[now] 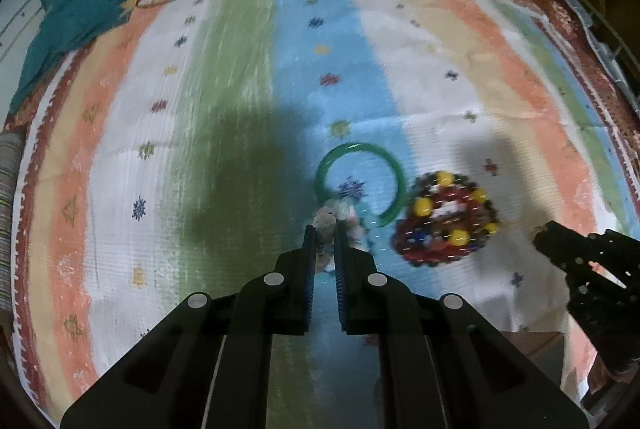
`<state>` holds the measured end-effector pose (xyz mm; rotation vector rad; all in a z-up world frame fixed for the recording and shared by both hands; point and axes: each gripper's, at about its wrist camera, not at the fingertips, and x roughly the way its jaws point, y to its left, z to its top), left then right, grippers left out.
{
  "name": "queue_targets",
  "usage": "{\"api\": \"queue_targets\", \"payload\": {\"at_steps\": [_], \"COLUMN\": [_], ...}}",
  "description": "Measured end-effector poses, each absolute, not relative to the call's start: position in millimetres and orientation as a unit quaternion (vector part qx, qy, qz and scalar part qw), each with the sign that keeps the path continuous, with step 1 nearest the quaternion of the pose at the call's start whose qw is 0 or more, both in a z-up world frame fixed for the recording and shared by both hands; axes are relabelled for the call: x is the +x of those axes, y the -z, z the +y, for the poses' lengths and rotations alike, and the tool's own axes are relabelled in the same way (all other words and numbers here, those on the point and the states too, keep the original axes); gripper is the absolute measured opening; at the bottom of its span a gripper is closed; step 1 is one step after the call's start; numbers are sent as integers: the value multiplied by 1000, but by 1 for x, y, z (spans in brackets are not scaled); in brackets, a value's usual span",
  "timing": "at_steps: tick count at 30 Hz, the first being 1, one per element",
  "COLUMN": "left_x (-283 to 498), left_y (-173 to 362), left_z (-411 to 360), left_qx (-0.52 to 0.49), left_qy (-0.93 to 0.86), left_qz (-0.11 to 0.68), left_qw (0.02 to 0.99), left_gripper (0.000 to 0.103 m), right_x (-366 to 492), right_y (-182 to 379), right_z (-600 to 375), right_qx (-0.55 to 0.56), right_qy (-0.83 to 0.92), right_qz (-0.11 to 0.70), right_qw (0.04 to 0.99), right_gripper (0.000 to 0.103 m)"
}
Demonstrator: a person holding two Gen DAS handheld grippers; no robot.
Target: Organize jewelry
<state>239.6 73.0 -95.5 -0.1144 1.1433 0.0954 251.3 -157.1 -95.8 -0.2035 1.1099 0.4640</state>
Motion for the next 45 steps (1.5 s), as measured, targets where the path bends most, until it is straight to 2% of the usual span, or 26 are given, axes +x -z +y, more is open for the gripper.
{"api": "queue_targets", "payload": {"at_steps": [20, 45], "left_x": [204, 143], "left_y": [30, -4], "left_z": [29, -1], "left_qx": [-43, -40], "left_qy": [-3, 38], "left_qz": [481, 446], "left_qw": [876, 893], "left_gripper": [9, 9], "right_x": [223, 175], "right_y": [58, 25], "right_z": [-173, -177], "right_qx": [-89, -78], "right_qy": [-218, -246], "right_qz": [490, 460], "right_qw": [839, 850], "right_gripper": [14, 14]}}
